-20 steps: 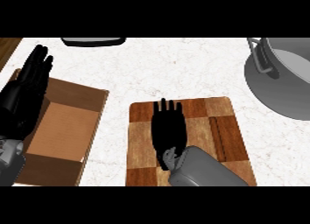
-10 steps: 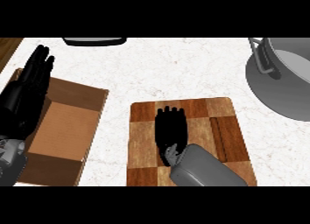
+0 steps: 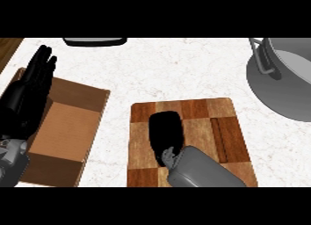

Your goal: Pick the bell pepper from the cutting board and place it in the pot

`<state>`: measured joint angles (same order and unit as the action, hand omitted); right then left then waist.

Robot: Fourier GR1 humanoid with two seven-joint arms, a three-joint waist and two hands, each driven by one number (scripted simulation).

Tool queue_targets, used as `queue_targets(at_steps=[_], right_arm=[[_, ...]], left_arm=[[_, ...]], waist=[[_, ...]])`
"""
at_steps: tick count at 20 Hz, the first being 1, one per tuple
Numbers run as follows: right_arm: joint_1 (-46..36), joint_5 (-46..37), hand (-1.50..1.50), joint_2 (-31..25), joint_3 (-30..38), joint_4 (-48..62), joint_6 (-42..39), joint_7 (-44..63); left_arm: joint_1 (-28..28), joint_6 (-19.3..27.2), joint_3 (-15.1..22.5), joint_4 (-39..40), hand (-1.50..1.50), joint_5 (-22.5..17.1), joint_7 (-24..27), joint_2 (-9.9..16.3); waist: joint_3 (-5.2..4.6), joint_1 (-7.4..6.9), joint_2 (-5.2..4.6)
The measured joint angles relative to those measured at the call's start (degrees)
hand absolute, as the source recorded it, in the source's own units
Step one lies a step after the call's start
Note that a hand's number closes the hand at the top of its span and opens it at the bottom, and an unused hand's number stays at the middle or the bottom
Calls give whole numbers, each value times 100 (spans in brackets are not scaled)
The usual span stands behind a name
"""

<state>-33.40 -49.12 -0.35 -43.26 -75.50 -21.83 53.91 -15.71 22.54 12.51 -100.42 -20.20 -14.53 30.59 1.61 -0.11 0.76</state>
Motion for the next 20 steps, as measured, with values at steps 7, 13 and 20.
queue_targets(at_steps=[7, 13, 20], right_arm=[[564, 392, 150, -1372, 1495, -417, 508, -394], [1271, 1073, 150, -3027, 3262, -449, 922, -1269], [2021, 1604, 150, -4427, 4828, -489, 1476, -2637]], left_arm=[[268, 39, -256, -50, 0, -131, -172, 210], [526, 94, -405, -192, 0, -244, -266, 321], [582, 76, -362, -306, 0, -230, -144, 241]], waist=[[14, 446, 3], [6, 642, 27], [-16, 522, 53]])
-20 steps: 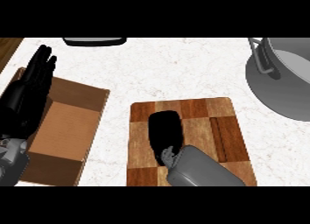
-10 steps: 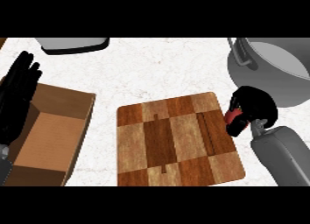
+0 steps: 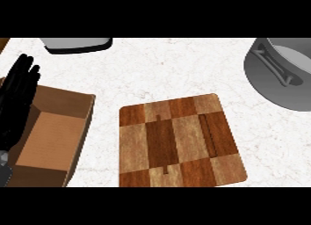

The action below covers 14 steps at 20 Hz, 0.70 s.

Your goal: Pick the bell pepper from the cutting board and place it in the pot

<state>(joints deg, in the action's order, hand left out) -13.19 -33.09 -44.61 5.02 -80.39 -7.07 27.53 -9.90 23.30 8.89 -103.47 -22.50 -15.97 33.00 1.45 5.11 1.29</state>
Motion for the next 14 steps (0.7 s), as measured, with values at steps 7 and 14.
queue_targets(at_steps=[7, 14], right_arm=[[318, 660, 150, -781, 1188, -447, 65, -1078], [20, 1321, 150, -1121, 1917, -841, -134, -1509]], left_arm=[[-19, 2, 65, -21, 0, 86, 102, -92], [-112, -51, 176, -40, 0, 186, 184, -189]], waist=[[-20, -121, 20], [-34, -326, -2]])
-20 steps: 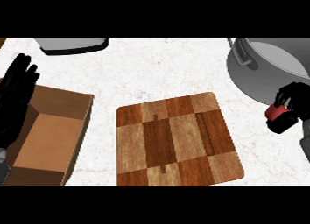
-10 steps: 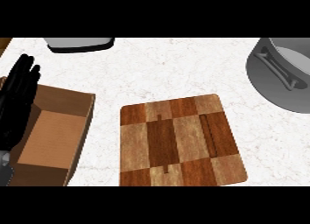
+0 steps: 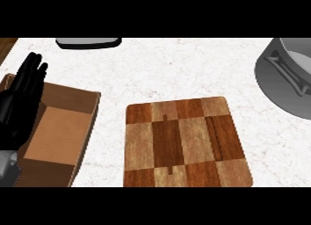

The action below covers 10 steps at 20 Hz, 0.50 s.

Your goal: Pick the bell pepper from the cutting board and place it in the pot

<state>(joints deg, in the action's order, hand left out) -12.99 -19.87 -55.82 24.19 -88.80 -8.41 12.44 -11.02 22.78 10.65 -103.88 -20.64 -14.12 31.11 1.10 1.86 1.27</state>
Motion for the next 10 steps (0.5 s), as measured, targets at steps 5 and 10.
queue_targets(at_steps=[5, 10], right_arm=[[-404, 311, 150, -153, 103, -23, -285, 304], [-955, 287, 150, -188, -130, 374, -327, 675]], left_arm=[[-160, -79, 33, 141, 0, 25, 50, -79], [-329, -138, 129, 217, 0, 88, 89, -173]], waist=[[-4, -133, -33], [-2, -315, -79]])
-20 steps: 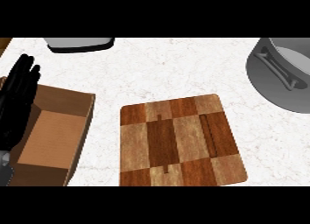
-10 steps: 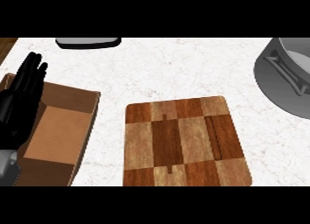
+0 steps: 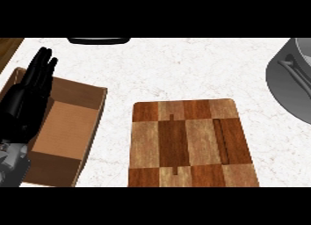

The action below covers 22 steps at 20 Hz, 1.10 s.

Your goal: Pick the bell pepper from the cutting board and place it in the pot

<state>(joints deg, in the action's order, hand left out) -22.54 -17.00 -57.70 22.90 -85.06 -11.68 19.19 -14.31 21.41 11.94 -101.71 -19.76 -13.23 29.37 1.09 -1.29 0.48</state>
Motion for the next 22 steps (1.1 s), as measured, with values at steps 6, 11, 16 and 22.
queue_targets(at_steps=[6, 11, 16, 22], right_arm=[[-543, -227, 150, 61, -394, 703, 36, 153], [-926, -532, 150, 249, -813, 1337, 163, -68], [-1131, -527, -150, 696, -983, 2080, 225, -205], [-1599, -209, -150, 1235, -833, 3049, 199, -119]], left_arm=[[-122, -62, 56, 33, 0, 6, -35, -76], [-252, -110, 56, 168, 0, 13, -82, -102], [-268, -107, 78, 193, 0, 27, -101, -158], [-297, -118, 77, 213, 0, 48, -161, -168]], waist=[[1, -121, -27], [5, -172, -53], [16, -167, -45], [23, -163, -43]])
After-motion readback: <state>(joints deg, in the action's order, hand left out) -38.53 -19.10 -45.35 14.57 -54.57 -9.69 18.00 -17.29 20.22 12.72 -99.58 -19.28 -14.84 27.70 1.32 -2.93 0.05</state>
